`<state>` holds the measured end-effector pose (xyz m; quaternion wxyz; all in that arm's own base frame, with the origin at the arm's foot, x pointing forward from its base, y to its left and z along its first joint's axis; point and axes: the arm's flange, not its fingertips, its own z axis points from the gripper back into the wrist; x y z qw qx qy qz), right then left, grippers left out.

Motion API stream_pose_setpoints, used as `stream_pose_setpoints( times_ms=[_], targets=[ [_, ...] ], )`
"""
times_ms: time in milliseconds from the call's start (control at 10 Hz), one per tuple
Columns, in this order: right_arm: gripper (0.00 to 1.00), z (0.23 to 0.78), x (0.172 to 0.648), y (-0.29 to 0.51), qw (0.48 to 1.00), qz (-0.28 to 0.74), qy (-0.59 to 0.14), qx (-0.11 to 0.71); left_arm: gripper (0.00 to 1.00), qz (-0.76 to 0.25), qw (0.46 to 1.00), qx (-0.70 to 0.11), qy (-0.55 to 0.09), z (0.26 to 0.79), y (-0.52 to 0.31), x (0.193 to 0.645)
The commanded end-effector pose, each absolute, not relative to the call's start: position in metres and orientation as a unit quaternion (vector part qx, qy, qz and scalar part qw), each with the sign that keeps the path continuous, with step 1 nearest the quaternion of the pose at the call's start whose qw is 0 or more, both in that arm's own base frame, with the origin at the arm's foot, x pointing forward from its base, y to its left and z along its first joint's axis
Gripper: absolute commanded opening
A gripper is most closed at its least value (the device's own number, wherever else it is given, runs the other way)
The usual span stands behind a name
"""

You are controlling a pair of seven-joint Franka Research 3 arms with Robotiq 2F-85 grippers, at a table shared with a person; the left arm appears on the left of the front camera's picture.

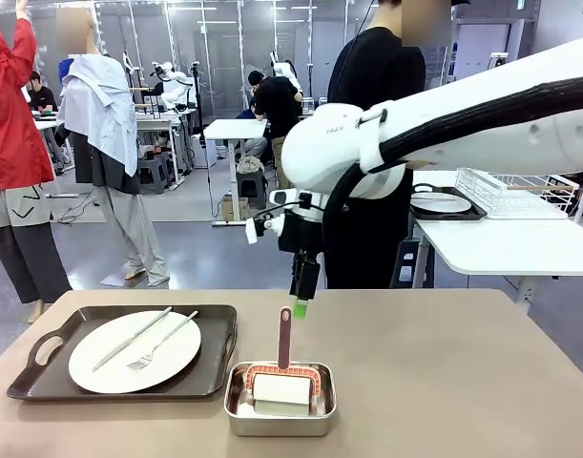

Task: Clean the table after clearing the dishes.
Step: When the left (or right) Handle tray is removed, use the left hand (or right hand) to clean the left (or right) side of the table with the Lint Roller.

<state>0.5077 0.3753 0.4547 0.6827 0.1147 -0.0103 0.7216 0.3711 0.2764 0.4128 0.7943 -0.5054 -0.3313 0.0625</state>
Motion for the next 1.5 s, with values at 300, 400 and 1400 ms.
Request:
stream_pose_setpoints(
  times_ms=[300, 400, 1400],
  targets=[
    [1.0, 0.444, 0.518, 0.4, 0.712, 0.689, 0.049, 0.126, 1.0, 0.061, 0.794, -0.505, -0.332, 0.415, 0.28, 0.371],
    [1.0, 0.437, 0.514, 0.403, 0.725, 0.676, 0.053, 0.121, 1.0, 0.061, 0.794, -0.505, -0.332, 0.415, 0.28, 0.371],
    [1.0, 0.387, 0.491, 0.418, 0.733, 0.664, 0.104, 0.1, 1.0, 0.061, 0.794, -0.505, -0.332, 0.415, 0.28, 0.371]
  ],
)
